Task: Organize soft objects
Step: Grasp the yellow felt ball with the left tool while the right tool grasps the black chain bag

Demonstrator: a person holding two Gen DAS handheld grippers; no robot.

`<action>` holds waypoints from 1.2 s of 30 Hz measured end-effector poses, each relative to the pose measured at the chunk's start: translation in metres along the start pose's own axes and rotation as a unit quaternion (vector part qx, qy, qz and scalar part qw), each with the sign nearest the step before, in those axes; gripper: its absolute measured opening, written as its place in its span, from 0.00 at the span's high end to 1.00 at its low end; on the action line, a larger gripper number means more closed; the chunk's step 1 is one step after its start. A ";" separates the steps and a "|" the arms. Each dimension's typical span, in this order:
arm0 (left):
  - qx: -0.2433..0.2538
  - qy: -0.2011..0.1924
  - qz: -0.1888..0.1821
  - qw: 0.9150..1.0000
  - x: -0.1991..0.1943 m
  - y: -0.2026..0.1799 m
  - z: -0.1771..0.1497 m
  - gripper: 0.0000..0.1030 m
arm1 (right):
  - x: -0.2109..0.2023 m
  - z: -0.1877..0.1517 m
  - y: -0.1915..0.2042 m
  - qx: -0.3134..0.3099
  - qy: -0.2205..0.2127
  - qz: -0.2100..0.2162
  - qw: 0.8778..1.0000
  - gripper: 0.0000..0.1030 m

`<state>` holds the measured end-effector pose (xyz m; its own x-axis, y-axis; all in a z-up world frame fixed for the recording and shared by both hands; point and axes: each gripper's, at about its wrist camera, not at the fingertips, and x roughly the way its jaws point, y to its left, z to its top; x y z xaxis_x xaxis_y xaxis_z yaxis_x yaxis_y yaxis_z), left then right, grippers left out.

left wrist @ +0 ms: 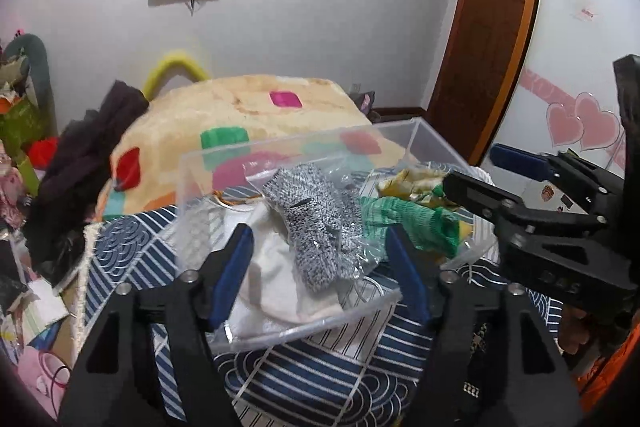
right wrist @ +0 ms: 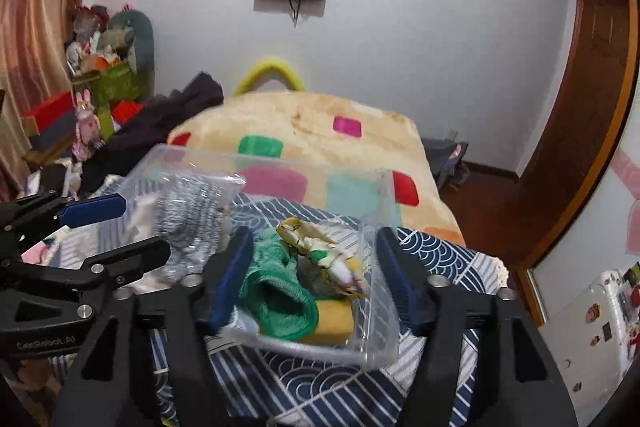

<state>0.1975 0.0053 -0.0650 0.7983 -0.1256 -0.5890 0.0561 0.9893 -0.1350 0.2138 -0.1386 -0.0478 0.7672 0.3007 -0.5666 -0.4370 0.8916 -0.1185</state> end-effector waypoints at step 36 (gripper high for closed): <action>0.032 0.100 -0.037 0.994 -0.027 -0.047 -0.115 0.03 | -0.021 -0.148 0.002 0.073 0.123 0.079 0.987 0.52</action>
<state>0.1043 -0.0463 -0.1349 0.6558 -0.2044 -0.7268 0.1539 0.9786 -0.1364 0.1271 -0.1931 -0.1572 0.5494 0.3646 -0.7518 -0.4561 0.8848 0.0958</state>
